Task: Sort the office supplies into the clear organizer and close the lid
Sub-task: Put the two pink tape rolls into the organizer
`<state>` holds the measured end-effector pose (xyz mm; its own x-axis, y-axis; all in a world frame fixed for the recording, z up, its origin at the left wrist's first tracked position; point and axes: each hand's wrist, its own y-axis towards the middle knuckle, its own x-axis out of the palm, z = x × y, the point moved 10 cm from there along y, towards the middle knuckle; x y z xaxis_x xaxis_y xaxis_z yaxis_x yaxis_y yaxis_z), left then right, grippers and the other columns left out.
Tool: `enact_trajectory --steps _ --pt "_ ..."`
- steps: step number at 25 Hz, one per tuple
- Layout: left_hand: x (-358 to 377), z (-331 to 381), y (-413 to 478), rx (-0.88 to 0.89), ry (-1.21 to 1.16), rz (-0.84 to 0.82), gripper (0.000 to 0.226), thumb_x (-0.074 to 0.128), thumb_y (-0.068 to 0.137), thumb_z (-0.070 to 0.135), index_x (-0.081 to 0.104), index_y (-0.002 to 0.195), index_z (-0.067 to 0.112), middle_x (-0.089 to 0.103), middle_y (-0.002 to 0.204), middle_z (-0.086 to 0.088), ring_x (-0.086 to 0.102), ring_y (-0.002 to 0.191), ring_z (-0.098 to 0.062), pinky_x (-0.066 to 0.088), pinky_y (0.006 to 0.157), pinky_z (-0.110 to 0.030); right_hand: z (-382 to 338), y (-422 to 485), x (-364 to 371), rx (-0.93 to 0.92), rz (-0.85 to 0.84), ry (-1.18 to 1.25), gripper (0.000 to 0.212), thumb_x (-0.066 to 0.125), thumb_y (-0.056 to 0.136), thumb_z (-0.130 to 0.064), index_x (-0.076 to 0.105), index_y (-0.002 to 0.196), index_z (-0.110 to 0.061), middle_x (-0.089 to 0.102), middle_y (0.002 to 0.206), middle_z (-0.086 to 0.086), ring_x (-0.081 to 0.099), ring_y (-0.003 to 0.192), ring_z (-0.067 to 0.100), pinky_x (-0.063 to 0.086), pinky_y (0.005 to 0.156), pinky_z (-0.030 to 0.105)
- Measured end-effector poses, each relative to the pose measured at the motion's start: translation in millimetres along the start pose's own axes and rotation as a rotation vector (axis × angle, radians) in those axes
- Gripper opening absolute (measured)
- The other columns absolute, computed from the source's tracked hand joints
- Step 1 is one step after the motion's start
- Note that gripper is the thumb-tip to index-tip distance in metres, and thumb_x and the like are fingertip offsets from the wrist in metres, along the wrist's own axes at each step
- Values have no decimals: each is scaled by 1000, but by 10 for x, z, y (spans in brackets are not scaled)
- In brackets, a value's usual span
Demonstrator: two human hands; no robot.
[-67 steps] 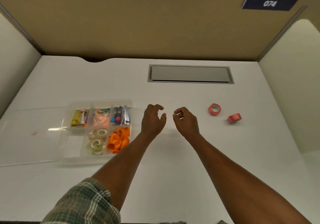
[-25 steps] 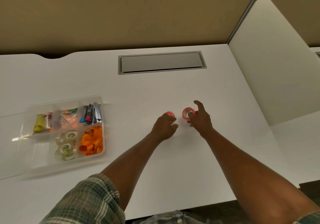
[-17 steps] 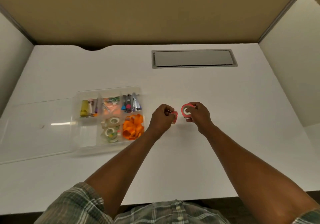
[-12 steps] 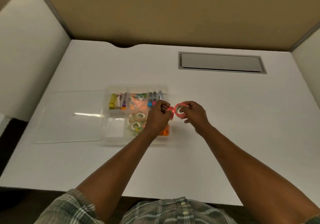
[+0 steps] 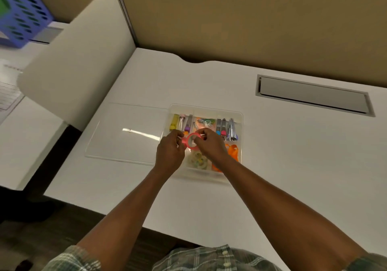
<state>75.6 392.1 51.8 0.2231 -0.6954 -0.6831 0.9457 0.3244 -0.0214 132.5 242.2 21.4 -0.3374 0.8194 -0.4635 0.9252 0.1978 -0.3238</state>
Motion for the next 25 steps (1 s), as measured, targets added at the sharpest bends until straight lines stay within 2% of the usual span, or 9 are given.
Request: enact_trajectory --steps 4,8,11,13,16,19,21,23,25 --pt "-22 -115 -20 76 193 -2 22 65 88 18 62 109 12 71 98 -5 64 88 -24 52 75 -36 -100 10 250 -82 -105 -111 45 62 93 -35 59 135 -18 66 130 7 63 116 22 48 90 28" --pt "-66 -249 -15 51 281 72 31 64 80 7 63 111 10 64 106 -10 58 95 -29 51 78 -40 -4 41 264 -31 -152 -3 47 61 95 -27 54 141 -20 62 137 9 60 123 24 52 99 36" --pt "-147 -384 26 -49 201 156 30 66 82 14 62 111 8 62 106 -13 57 96 -29 48 77 -39 90 31 375 84 -289 282 48 59 95 -11 51 142 -18 60 136 13 63 118 25 57 97 42" --pt "-181 -478 55 -112 200 187 32 67 83 17 61 113 7 60 108 -15 56 98 -32 47 78 -41 73 25 409 73 -321 271 45 58 96 -10 53 140 -19 62 134 11 64 114 26 57 95 43" --pt "-169 -611 98 -188 234 175 39 67 85 24 59 118 5 58 113 -19 55 104 -37 47 82 -45 -17 53 160 -92 -117 22 37 60 96 -21 59 132 -18 65 125 6 66 105 27 57 92 44" --pt "-69 -720 158 -243 235 97 49 63 90 33 52 129 6 57 120 -19 56 109 -35 49 89 -46 -5 48 -249 -217 196 -266 46 64 91 -23 56 136 -14 57 135 9 52 126 26 43 105 39" --pt "29 -747 209 -257 205 43 54 61 91 33 46 135 5 56 124 -20 56 112 -35 49 92 -45 159 63 -493 -125 326 -403 58 63 89 -22 46 144 -16 45 148 12 43 135 31 39 109 46" --pt "113 -753 251 -280 172 15 59 60 92 32 41 139 2 54 128 -22 54 116 -37 48 94 -45 466 94 -693 78 360 -426 67 59 91 -22 32 152 -18 36 155 14 39 138 35 39 107 51" --pt "162 -753 262 -310 151 24 63 60 92 30 36 142 0 51 132 -23 52 120 -38 47 97 -46 836 84 -848 287 337 -340 65 53 93 -21 27 152 -16 42 150 16 47 131 37 45 100 50"
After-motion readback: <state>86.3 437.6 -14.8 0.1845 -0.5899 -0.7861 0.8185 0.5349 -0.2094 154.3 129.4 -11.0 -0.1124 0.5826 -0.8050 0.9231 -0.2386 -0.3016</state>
